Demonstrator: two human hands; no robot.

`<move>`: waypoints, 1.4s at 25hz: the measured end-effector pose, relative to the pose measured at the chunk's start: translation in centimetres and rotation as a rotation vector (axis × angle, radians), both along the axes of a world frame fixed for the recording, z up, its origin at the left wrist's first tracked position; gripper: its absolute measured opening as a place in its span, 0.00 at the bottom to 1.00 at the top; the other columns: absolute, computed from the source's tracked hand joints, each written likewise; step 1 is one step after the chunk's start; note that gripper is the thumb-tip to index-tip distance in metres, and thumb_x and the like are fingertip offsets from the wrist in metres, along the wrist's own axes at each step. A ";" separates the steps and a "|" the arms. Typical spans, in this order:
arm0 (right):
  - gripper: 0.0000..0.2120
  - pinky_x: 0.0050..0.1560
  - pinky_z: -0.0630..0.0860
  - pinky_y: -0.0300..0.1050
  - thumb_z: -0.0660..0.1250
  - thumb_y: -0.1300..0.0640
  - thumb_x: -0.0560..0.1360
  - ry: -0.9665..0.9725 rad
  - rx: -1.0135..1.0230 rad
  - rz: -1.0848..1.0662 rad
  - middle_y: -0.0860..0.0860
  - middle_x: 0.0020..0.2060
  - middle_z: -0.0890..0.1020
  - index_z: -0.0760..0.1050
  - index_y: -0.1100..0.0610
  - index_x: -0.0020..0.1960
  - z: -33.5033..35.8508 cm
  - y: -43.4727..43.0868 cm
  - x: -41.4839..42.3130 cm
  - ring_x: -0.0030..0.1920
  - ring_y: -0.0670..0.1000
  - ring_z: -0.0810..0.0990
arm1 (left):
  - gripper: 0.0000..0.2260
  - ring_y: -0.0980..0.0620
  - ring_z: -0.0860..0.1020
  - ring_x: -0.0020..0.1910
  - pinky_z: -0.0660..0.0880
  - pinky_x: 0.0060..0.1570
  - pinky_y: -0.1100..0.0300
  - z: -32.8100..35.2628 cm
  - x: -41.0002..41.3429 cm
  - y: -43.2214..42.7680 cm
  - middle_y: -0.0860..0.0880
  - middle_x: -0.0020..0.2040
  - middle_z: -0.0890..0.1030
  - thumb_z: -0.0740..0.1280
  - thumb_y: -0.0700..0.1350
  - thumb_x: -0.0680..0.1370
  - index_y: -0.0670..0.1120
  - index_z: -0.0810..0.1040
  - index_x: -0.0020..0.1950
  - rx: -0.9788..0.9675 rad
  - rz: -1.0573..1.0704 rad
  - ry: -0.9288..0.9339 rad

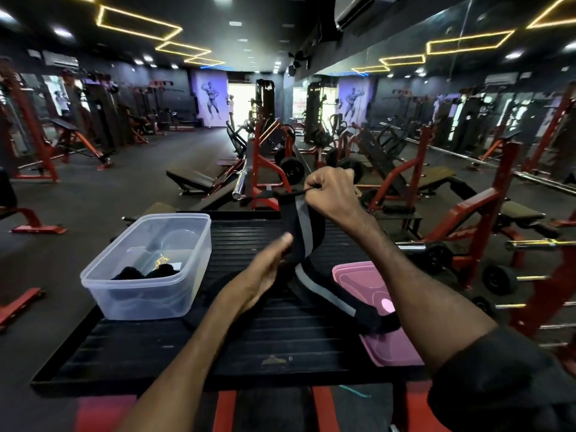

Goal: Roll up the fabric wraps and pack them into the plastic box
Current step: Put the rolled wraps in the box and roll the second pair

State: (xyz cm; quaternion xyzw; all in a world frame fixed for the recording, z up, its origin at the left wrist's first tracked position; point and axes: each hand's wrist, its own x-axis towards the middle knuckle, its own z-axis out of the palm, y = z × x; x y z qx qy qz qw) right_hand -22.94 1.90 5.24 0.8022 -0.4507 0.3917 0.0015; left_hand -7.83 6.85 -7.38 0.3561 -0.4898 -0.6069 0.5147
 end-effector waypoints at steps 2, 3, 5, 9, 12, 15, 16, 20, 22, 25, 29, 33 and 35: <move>0.07 0.51 0.59 0.49 0.58 0.58 0.61 -0.009 -0.002 -0.058 0.49 0.24 0.73 0.70 0.58 0.26 1.0 -0.1 0.2 0.33 0.52 0.73 | 0.23 0.55 0.79 0.65 0.75 0.66 0.59 -1.5 -1.3 0.1 0.53 0.63 0.82 0.74 0.56 0.74 0.51 0.76 0.66 -0.133 0.043 -0.328; 0.07 0.52 0.60 0.49 0.59 0.59 0.63 -0.022 -0.006 -0.081 0.51 0.24 0.73 0.71 0.59 0.27 1.3 -0.2 0.5 0.33 0.52 0.72 | 0.24 0.53 0.76 0.68 0.72 0.70 0.55 -2.3 -1.9 -0.2 0.53 0.66 0.80 0.74 0.56 0.74 0.52 0.74 0.68 -0.168 0.105 -0.409; 0.11 0.53 0.61 0.50 0.61 0.62 0.67 -0.057 -0.020 -0.113 0.50 0.23 0.68 0.66 0.59 0.26 1.5 -0.1 0.9 0.30 0.48 0.69 | 0.23 0.54 0.74 0.70 0.69 0.72 0.53 -3.4 -2.7 -1.0 0.53 0.68 0.78 0.72 0.52 0.76 0.56 0.70 0.70 -0.197 0.245 -0.443; 0.12 0.54 0.63 0.50 0.61 0.64 0.70 -0.117 0.002 -0.145 0.49 0.25 0.69 0.69 0.59 0.27 1.5 0.0 1.0 0.32 0.52 0.70 | 0.15 0.55 0.82 0.59 0.77 0.62 0.56 -3.6 -3.6 -1.6 0.53 0.58 0.84 0.70 0.44 0.78 0.49 0.79 0.65 -0.336 0.494 -0.527; 0.11 0.58 0.61 0.50 0.61 0.64 0.68 -0.224 0.001 -0.133 0.48 0.24 0.70 0.71 0.63 0.27 3.2 -0.7 0.3 0.31 0.53 0.74 | 0.08 0.61 0.84 0.48 0.78 0.51 0.67 -2.1 -2.7 -1.2 0.54 0.48 0.85 0.74 0.41 0.76 0.44 0.83 0.54 -0.609 0.665 -0.572; 0.14 0.66 0.71 0.62 0.61 0.63 0.66 -0.352 -0.043 -0.049 0.43 0.15 0.65 0.63 0.56 0.23 6.2 -1.2 -0.7 0.23 0.41 0.68 | 0.06 0.68 0.81 0.42 0.76 0.45 0.70 1.6 -2.1 -0.7 0.55 0.43 0.85 0.76 0.41 0.74 0.43 0.84 0.49 -0.828 0.722 -0.542; 0.15 0.66 0.72 0.63 0.61 0.63 0.65 -0.367 -0.052 -0.029 0.42 0.14 0.65 0.63 0.55 0.22 7.3 -1.3 -0.9 0.22 0.41 0.68 | 0.05 0.68 0.79 0.38 0.75 0.42 0.70 3.2 -2.2 -0.3 0.55 0.40 0.84 0.76 0.42 0.74 0.42 0.84 0.47 -0.879 0.740 -0.524; 0.13 0.35 0.69 0.38 0.58 0.62 0.65 -0.389 0.024 0.050 0.42 0.15 0.61 0.61 0.53 0.24 9.8 -0.7 -0.6 0.21 0.42 0.62 | 0.10 0.54 0.75 0.31 0.71 0.32 0.54 6.4 -1.9 0.8 0.45 0.33 0.80 0.74 0.48 0.74 0.42 0.81 0.41 -0.868 0.620 -0.438; 0.16 0.24 0.62 0.33 0.58 0.67 0.69 -0.361 0.106 0.107 0.42 0.18 0.63 0.63 0.53 0.26 8.5 -0.7 -0.3 0.19 0.40 0.61 | 0.09 0.55 0.75 0.33 0.71 0.32 0.58 5.9 -1.5 1.6 0.46 0.33 0.79 0.74 0.46 0.74 0.40 0.80 0.41 -0.711 0.487 -0.287; 0.13 0.24 0.59 0.35 0.58 0.67 0.68 -0.361 0.226 0.107 0.46 0.18 0.65 0.68 0.56 0.27 5.0 -1.7 0.0 0.20 0.45 0.63 | 0.06 0.55 0.81 0.39 0.78 0.40 0.63 4.6 -1.9 3.2 0.46 0.41 0.84 0.71 0.35 0.77 0.31 0.80 0.50 -0.536 0.346 -0.084; 0.15 0.23 0.62 0.36 0.58 0.65 0.71 -0.324 0.372 -0.028 0.49 0.20 0.69 0.68 0.57 0.26 0.8 -2.9 0.4 0.23 0.49 0.68 | 0.03 0.56 0.81 0.41 0.78 0.41 0.64 2.5 -1.8 3.0 0.49 0.42 0.85 0.69 0.33 0.78 0.33 0.81 0.50 -0.448 0.283 -0.118; 0.16 0.33 0.65 0.43 0.59 0.63 0.72 -0.263 0.477 -0.112 0.51 0.25 0.69 0.64 0.57 0.26 -6.3 -4.0 0.1 0.31 0.53 0.71 | 0.21 0.41 0.82 0.48 0.76 0.50 0.46 -3.1 0.6 1.3 0.39 0.48 0.83 0.77 0.48 0.74 0.31 0.78 0.53 -0.194 0.090 -0.374; 0.16 0.32 0.64 0.46 0.60 0.64 0.70 -0.275 0.492 -0.173 0.50 0.23 0.66 0.62 0.57 0.25 -8.8 -4.3 -0.7 0.28 0.51 0.68 | 0.12 0.43 0.83 0.52 0.78 0.55 0.47 -4.8 0.8 1.1 0.38 0.52 0.85 0.73 0.40 0.76 0.35 0.81 0.56 -0.166 0.076 -0.487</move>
